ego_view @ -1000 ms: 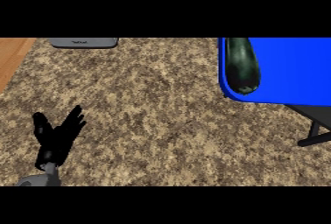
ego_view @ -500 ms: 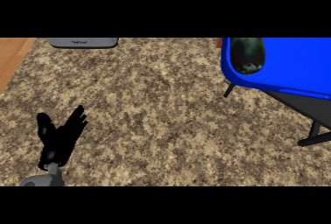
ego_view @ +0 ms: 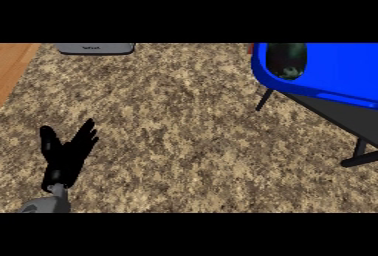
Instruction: Pick the sweet potato from the tray and place it in the tiered shelf
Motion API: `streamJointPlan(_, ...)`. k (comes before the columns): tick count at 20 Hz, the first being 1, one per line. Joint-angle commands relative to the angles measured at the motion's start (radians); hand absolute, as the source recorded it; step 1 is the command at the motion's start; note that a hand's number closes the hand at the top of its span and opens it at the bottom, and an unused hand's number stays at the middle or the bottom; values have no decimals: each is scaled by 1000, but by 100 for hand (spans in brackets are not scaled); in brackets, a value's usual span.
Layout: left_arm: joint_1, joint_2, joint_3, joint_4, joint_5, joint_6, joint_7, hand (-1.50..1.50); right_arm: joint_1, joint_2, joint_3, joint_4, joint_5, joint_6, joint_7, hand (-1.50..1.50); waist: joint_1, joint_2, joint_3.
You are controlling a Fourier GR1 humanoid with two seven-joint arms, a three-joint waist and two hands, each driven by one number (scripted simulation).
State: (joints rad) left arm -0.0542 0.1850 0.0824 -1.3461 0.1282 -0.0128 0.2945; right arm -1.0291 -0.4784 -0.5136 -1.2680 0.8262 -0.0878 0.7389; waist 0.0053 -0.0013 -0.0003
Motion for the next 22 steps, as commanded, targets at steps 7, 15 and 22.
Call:
streamJointPlan(7, 39, -25, -14, -34, -15, 16, -2, 0, -9, -56, -87, -118, -37, -178, 55, -150, -7, -1, 0)
streamJointPlan(15, 44, -12, 16, 2, -7, 3, -35, 0, 134, -182, -238, -269, -38, -178, 170, -150, -24, -4, 0)
streamJointPlan(22, 42, -66, -33, -58, -48, 66, 24, 0, 346, -237, -437, -469, -265, -2, 185, -150, -28, -6, 1)
